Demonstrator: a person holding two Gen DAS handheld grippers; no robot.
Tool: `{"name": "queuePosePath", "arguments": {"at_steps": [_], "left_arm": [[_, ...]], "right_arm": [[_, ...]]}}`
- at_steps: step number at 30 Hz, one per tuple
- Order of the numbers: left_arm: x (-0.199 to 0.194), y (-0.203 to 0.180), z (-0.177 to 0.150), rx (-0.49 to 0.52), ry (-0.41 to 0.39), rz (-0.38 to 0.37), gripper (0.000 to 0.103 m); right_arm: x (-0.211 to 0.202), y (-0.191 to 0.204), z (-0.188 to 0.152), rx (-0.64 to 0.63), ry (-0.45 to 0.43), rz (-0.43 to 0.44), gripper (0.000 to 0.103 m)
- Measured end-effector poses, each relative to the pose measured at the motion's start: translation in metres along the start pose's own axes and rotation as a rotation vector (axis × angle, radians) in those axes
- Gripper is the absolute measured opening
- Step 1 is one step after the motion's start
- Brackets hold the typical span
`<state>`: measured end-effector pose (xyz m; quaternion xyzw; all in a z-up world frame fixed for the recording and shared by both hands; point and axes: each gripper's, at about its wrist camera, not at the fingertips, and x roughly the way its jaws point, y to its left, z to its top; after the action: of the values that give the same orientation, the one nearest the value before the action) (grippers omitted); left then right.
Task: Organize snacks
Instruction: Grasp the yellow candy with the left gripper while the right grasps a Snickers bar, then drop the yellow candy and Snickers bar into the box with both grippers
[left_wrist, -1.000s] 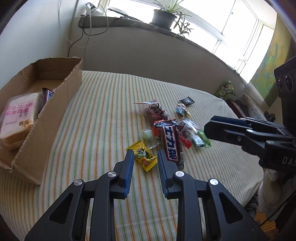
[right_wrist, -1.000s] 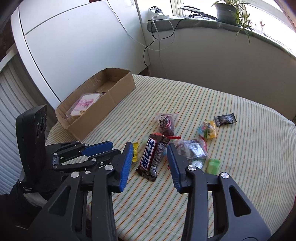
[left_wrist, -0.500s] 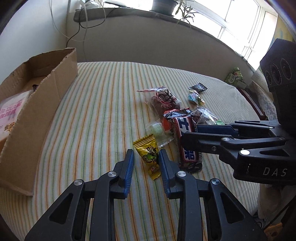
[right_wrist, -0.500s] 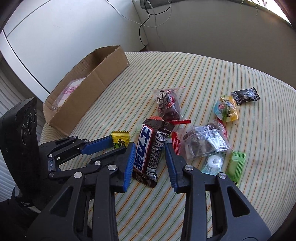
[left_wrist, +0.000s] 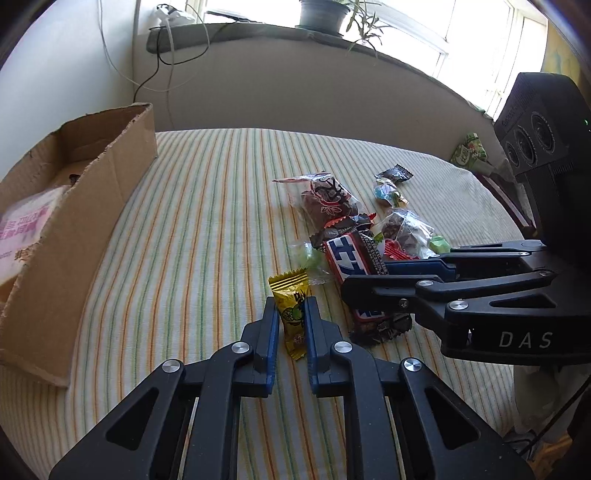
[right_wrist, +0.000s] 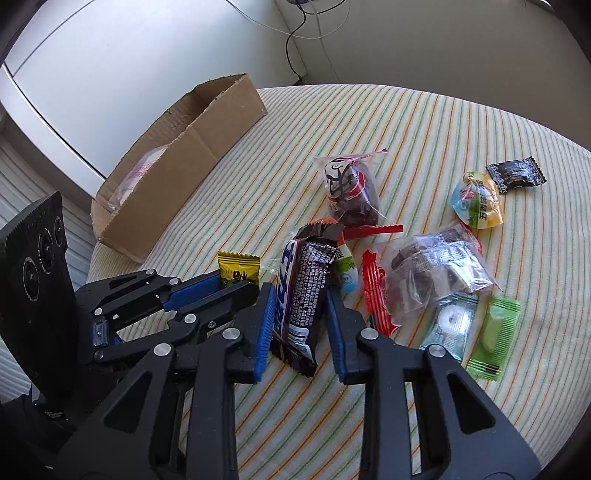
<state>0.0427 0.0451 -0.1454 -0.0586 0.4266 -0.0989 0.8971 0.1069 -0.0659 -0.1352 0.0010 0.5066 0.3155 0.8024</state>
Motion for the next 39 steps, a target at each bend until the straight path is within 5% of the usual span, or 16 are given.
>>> {"name": "queuePosePath", "arguments": {"at_steps": [22, 39], "left_arm": [[-0.061, 0.020, 0.003, -0.057, -0.127, 0.014, 0.010], [-0.120, 0.118, 0.024, -0.161, -0.264, 0.152, 0.010]], "right_arm": [[-0.053, 0.019, -0.014, -0.037, -0.083, -0.057, 0.021], [-0.044, 0.104, 0.080, -0.221, -0.169, -0.063, 0.021]]}}
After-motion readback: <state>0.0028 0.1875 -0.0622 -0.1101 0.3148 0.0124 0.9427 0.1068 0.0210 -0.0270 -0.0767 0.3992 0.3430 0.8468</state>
